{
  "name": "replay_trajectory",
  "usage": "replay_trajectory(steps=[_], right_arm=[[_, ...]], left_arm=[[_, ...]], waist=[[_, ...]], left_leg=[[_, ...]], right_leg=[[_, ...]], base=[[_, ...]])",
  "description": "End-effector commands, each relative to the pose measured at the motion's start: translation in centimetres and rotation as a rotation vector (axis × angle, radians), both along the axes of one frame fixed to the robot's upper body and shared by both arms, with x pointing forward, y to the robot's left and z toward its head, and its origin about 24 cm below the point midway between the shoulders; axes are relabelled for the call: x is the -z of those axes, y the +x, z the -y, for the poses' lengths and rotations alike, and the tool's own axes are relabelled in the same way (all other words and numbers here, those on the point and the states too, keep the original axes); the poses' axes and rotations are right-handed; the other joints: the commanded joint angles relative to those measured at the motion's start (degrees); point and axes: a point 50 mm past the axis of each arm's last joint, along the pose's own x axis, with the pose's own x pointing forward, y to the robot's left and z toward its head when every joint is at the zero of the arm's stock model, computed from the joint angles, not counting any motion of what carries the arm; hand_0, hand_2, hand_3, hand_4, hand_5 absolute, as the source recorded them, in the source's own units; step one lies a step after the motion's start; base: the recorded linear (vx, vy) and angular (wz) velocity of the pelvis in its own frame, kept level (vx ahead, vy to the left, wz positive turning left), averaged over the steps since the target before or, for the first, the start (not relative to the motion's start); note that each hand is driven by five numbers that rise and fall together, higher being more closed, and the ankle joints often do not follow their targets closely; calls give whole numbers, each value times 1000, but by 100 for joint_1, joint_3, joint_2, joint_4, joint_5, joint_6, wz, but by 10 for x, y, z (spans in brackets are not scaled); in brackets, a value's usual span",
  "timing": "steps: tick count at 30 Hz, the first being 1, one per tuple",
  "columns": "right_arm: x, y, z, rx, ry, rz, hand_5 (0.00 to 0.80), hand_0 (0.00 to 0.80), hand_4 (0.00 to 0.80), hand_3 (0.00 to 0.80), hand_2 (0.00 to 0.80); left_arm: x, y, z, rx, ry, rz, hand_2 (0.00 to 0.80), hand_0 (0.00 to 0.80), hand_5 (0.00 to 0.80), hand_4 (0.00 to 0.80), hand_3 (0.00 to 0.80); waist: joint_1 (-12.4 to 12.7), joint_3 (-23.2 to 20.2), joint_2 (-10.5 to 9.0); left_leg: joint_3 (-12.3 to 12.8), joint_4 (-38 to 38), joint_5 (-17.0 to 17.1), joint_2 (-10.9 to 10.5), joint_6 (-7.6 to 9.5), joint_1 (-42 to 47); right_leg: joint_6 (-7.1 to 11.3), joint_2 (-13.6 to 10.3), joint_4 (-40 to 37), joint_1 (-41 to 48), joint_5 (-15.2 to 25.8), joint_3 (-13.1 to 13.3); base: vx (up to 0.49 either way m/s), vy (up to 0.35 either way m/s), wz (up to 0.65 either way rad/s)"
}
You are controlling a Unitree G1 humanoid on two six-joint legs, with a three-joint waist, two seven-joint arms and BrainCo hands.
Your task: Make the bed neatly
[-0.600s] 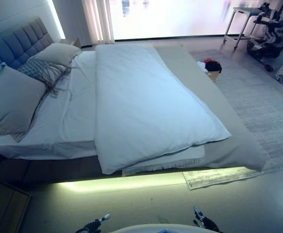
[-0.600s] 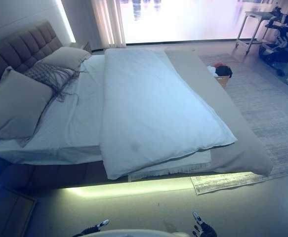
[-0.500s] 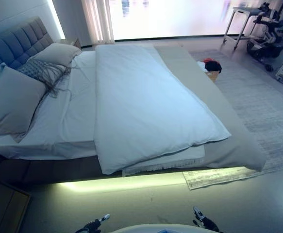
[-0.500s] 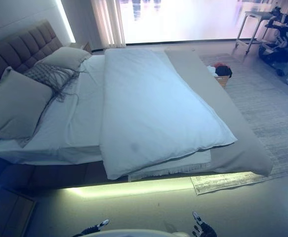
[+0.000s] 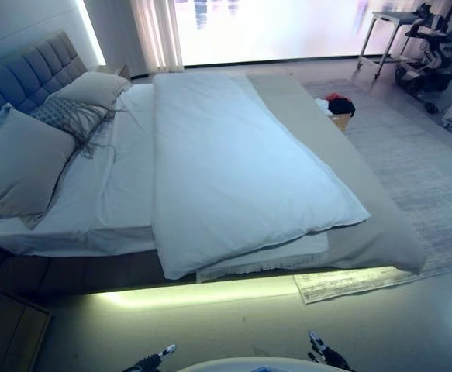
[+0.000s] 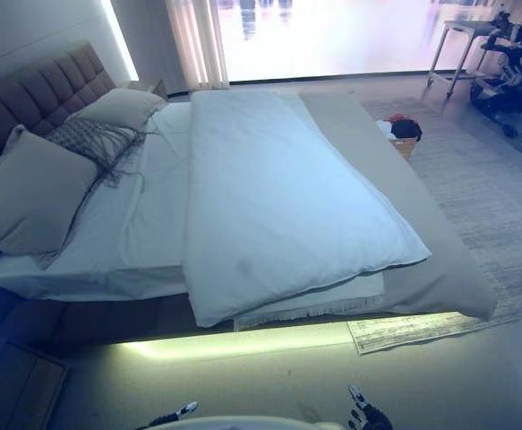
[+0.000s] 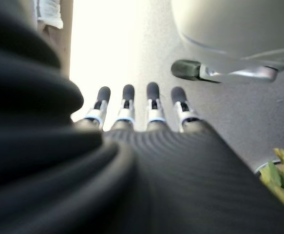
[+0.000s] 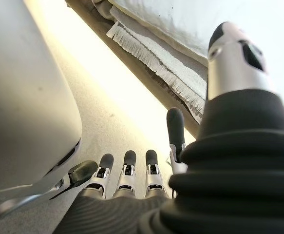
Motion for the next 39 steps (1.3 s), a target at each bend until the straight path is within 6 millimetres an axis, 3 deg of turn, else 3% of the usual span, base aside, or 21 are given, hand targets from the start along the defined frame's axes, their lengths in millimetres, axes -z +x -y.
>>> replay_trajectory(steps=[1, 23, 24, 25, 26, 28, 29, 31, 33, 35, 37, 39], right_arm=[[-1, 21, -6, 32, 1, 35, 0, 0, 0, 0, 0], [1, 17, -11, 24, 62, 6, 0, 0, 0, 0, 0], [1, 18, -12, 7, 67, 5, 0, 0, 0, 0, 0], [1, 21, -12, -15, 68, 8, 0, 0, 0, 0, 0], [0, 24, -12, -33, 66, 14, 0, 0, 0, 0, 0], [-3, 33, -7, -68, 41, 25, 0, 0, 0, 0, 0], [-4, 36, -3, -68, 23, 26, 0, 0, 0, 0, 0], [-7, 40, 7, -30, 0, 38, 0, 0, 0, 0, 0], [-9, 41, 14, -15, -13, 39, 0, 0, 0, 0, 0], [-9, 38, 19, 16, -17, 37, 0, 0, 0, 0, 0], [-9, 34, 22, 37, -25, 26, 0, 0, 0, 0, 0], [-8, 29, 22, 51, -27, 22, 0, 0, 0, 0, 0]], left_arm=[[-1, 15, 1, -39, 20, 21, 0, 0, 0, 0, 0], [-2, 16, -3, -35, 44, 10, 0, 0, 0, 0, 0], [-2, 16, -4, -40, 49, 13, 0, 0, 0, 0, 0], [-2, 16, -4, -51, 56, 21, 0, 0, 0, 0, 0], [-2, 17, -4, -60, 58, 28, 0, 0, 0, 0, 0], [-3, 20, -4, -79, 51, 51, 0, 0, 0, 0, 0], [-3, 20, -4, -84, 43, 55, 0, 0, 0, 0, 0], [-2, 19, -2, -93, 24, 48, 0, 0, 0, 0, 0], [-1, 14, -2, -105, 19, 31, 0, 0, 0, 0, 0], [0, 5, -4, -121, 26, 1, 0, 0, 0, 0, 0], [0, -5, -6, -127, 39, -25, 0, 0, 0, 0, 0], [0, -10, -9, -145, 44, -30, 0, 0, 0, 0, 0]], waist=[[102, 196, -285], [108, 308, -264], [116, 336, -283], [126, 403, -345], [165, 514, -413], [288, 828, -418], [327, 931, -366], [416, 1095, -223], [506, 1145, -97], [644, 1119, -97], [733, 1029, -151], [717, 905, -160]], left_leg=[[137, 7, -118, -458, 349, -70], [127, 8, -73, -429, 349, -12], [179, 143, -91, -403, 323, -18], [274, 690, -161, -374, 283, -228], [315, 1453, -22, -348, 212, -602], [184, 2821, 778, -185, -18, -1693], [143, 2913, 953, -134, -83, -1946], [233, 2346, 1120, -38, -141, -2090], [345, 1248, 1427, 155, -232, -2065], [280, 161, 1536, 244, -280, -2131], [100, 8, 1419, 182, -283, -2254], [191, 45, 1265, 165, -231, -2087]], right_leg=[[77, 155, 57, 199, -181, 138], [-18, 231, 200, 175, -304, 105], [-56, 230, 256, 157, -333, 95], [-123, 191, 346, 116, -344, 72], [-199, 159, 418, 96, -338, 40], [-409, 228, 617, 98, -420, 57], [-451, 280, 691, 120, -480, 87], [-421, 353, 768, 274, -639, 136], [-334, 418, 721, 518, -779, 257], [-251, 391, 599, 859, -908, 468], [-216, 338, 519, 1129, -1057, 653], [-139, 248, 447, 1242, -1107, 687]], base=[[0, 0, 0], [13, -24, 0], [21, -88, 0], [-18, -94, 2], [-50, -103, 8], [-55, -60, 16], [13, 42, 8], [151, 140, -9], [328, 198, -22], [405, 142, -38], [330, 96, -45], [277, 123, -9]])
